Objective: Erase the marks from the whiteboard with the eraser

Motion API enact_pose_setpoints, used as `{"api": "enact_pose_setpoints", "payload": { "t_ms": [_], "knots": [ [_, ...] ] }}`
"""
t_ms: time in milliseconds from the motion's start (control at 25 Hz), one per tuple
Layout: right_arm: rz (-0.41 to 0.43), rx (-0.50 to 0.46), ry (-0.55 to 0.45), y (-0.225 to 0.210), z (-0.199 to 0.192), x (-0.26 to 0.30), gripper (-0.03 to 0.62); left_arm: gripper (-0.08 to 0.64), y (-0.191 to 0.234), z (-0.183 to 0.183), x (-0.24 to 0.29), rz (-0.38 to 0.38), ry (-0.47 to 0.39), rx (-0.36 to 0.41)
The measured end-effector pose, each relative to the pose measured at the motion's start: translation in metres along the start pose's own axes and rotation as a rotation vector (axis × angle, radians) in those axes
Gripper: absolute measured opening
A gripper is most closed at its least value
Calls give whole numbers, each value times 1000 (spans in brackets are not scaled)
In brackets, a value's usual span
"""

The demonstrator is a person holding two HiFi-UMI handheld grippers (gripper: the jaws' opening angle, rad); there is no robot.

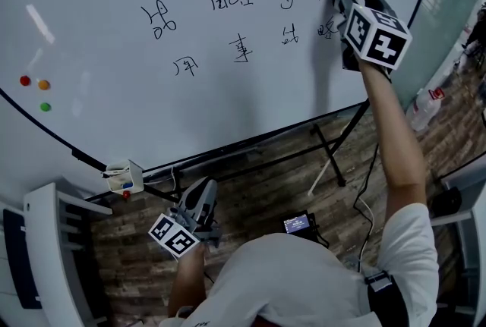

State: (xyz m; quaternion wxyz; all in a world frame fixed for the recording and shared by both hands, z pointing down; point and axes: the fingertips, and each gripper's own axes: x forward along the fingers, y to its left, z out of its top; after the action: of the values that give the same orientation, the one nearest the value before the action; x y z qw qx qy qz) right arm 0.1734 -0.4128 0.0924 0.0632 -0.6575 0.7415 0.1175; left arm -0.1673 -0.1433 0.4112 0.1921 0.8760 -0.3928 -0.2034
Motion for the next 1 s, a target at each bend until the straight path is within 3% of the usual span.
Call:
{"api": "enact_pose_setpoints", "payload": {
  "t_ms": [1000],
  "knots": [
    [19,16,11,74,-5,-9,245,8,15,5,-32,-16,24,-20]
  ]
}}
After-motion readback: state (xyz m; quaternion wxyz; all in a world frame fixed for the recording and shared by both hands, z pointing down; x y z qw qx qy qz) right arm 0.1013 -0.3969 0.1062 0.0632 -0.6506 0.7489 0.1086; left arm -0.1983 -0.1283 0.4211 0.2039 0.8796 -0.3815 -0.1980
